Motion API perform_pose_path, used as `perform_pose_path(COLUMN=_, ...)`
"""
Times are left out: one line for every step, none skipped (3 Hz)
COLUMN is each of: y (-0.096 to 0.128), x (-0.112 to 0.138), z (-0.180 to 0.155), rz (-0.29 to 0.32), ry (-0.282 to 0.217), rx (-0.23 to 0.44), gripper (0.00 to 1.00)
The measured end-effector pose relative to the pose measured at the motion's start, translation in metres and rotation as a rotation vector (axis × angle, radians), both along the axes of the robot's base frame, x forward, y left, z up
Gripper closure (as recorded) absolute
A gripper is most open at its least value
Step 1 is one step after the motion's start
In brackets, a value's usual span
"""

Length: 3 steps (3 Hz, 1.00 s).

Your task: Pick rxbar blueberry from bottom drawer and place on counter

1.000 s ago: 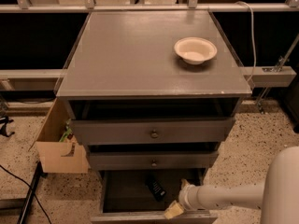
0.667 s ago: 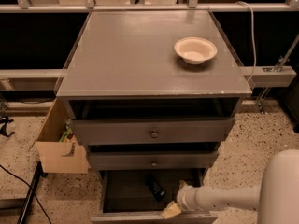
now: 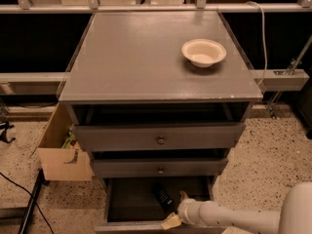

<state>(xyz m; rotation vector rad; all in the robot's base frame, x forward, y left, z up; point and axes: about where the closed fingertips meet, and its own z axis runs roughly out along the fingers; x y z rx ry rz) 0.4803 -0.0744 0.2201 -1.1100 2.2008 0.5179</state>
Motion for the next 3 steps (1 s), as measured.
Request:
perform_pose_path(y=0.0020, x=0.0001, z=-0.0014, rz=-0.004, ry=0.000, rx=0.008, gripper=0.00)
perform_pose_path(y=-0.0027, x=0.0018, z=-0.0042, rz=-0.029, ry=-0.019, rx=0.024, gripper=0.00)
perform_pose_path(y=0.0013, x=0.0075, z=-0.0069, rz=-0.044, ry=-0.059, rx=0.060, gripper=0.00)
